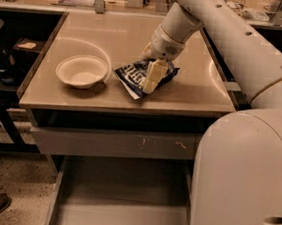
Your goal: Place blue chip bag into middle drawer
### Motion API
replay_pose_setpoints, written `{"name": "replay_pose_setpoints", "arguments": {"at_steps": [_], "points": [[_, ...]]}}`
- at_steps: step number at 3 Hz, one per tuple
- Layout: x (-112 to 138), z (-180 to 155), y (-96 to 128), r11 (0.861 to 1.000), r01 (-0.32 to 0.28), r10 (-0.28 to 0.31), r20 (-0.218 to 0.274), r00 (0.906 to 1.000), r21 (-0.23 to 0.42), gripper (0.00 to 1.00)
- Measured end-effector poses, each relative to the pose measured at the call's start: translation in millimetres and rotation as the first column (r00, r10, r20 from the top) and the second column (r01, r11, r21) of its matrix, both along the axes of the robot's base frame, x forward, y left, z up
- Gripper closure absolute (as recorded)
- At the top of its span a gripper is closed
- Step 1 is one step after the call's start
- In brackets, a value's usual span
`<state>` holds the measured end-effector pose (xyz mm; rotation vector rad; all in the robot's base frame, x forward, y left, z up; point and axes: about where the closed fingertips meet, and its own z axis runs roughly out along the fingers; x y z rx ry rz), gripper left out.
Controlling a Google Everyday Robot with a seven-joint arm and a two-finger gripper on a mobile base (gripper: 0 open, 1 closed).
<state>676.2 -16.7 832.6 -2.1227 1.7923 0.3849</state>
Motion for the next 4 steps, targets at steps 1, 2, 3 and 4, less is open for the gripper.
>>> {"name": "replay_pose_setpoints", "arguments": {"at_steps": [1, 2, 3, 4], "points": [[0.0, 0.0, 0.0, 1.0, 0.0, 0.0, 0.0, 1.0, 0.0, 0.67], [0.2, -0.1, 0.1, 1.0, 0.0, 0.0, 0.0, 1.0, 0.0, 0.9], [0.5, 0.0, 0.5, 1.0, 0.0, 0.0, 0.002, 1.0, 0.001, 1.0], [-5.0, 10.2, -4.7, 1.0, 0.01, -0.01, 0.017, 0.9998, -0.001, 1.0]]}}
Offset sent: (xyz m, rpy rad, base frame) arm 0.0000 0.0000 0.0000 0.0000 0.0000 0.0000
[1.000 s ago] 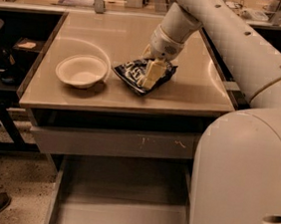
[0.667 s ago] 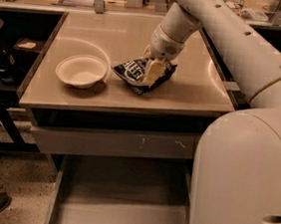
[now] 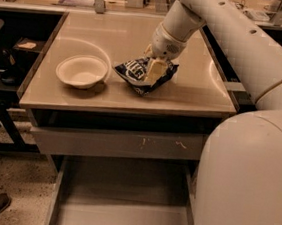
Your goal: Place blue chip bag into middle drawer
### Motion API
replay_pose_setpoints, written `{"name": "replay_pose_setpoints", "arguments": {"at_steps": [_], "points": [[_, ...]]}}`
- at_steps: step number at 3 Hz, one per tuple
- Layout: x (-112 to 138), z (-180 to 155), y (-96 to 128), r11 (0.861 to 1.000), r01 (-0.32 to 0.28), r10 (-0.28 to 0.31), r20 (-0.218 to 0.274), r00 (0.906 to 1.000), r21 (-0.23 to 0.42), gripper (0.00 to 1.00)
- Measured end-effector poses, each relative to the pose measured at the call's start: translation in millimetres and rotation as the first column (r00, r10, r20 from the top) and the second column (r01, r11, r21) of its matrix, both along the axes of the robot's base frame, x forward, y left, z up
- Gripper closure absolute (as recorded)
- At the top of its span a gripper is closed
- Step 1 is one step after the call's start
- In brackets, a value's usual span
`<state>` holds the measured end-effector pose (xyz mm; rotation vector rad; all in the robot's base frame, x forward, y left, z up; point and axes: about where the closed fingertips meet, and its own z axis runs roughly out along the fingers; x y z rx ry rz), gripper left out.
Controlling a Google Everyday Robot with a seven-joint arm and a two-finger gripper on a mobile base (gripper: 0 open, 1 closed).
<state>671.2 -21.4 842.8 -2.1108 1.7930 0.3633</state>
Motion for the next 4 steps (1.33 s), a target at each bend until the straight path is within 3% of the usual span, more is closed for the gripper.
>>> {"name": "replay_pose_setpoints", "arguments": {"at_steps": [2, 4], "points": [[-37.8, 24.8, -29.0, 0.996, 0.082, -0.081, 0.049, 0.9955, -0.032, 1.0], [-103.7, 30.9, -56.8, 0.982, 0.17, -0.167, 0.042, 0.985, -0.081, 1.0]]}}
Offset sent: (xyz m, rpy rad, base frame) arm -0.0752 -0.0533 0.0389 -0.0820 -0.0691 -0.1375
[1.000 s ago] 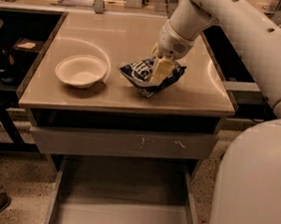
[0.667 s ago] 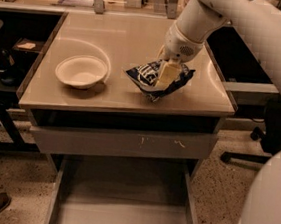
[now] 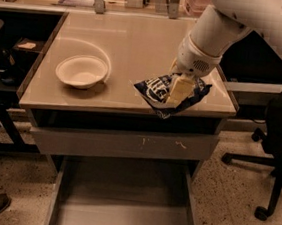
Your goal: Place blue chip bag into middle drawer
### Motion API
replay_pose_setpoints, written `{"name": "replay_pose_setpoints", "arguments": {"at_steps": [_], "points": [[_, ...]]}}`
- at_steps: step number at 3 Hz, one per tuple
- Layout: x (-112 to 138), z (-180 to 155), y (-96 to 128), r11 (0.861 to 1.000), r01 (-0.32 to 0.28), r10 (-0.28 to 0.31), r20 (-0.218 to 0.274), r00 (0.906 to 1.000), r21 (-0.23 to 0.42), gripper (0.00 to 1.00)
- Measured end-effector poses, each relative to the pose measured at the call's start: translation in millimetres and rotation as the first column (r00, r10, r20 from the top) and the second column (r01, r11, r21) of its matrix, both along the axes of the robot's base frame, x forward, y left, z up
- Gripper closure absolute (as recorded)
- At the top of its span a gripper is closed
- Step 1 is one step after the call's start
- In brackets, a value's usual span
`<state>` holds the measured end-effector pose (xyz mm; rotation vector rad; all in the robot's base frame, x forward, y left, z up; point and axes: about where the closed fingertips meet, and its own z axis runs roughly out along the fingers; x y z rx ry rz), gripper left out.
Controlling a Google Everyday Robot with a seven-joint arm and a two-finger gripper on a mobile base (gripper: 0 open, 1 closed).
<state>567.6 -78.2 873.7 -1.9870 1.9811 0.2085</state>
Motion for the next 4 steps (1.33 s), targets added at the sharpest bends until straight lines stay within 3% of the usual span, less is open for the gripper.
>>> {"name": "replay_pose_setpoints", "arguments": {"at_steps": [2, 3, 4], "points": [[-87.4, 3.2, -3.6, 0.995, 0.062, -0.066, -0.049, 0.9966, -0.081, 1.0], [-87.4, 3.2, -3.6, 0.995, 0.062, -0.066, -0.049, 0.9966, -0.081, 1.0], [-106.5, -35.8, -0.9, 0.994, 0.093, -0.1, -0.126, 0.9871, -0.056, 1.0]]}}
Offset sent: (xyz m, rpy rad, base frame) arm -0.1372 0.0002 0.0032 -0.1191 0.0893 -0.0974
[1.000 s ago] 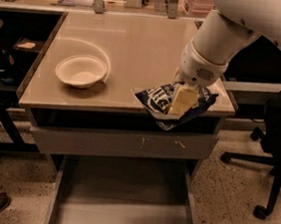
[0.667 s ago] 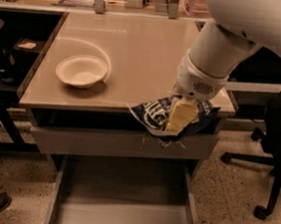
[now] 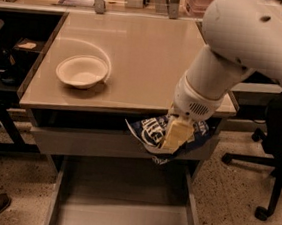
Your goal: Place blue chip bag into middle drawer
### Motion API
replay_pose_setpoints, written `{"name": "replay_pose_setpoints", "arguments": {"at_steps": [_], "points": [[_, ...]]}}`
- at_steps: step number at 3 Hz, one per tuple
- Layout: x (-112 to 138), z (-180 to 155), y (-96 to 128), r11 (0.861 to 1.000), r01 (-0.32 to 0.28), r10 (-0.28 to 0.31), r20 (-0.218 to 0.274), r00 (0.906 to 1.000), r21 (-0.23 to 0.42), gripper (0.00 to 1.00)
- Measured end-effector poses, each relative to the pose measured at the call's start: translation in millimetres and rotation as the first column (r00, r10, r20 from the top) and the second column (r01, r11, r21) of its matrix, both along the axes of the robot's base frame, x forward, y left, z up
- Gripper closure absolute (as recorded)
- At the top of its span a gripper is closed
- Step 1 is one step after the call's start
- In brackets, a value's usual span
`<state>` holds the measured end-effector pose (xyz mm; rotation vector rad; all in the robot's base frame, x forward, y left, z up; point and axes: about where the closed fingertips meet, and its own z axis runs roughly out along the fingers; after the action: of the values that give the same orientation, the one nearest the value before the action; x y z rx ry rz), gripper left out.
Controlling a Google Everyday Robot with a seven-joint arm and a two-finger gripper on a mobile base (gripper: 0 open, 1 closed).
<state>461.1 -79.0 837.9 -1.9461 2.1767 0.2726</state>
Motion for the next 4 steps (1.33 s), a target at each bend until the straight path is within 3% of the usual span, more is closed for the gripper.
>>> {"name": "replay_pose_setpoints", "arguments": {"at_steps": [1, 2, 4], "points": [[-28.6, -63.5, 5.1, 0.996, 0.07, -0.064, -0.109, 0.9919, 0.052, 1.0], [-49.2, -118.1, 11.8, 0.991, 0.115, -0.101, -0.202, 0.9741, 0.061, 1.0], [-50.6, -130.9, 9.8, 0.988, 0.133, -0.114, -0.21, 0.9709, 0.081, 1.0]]}}
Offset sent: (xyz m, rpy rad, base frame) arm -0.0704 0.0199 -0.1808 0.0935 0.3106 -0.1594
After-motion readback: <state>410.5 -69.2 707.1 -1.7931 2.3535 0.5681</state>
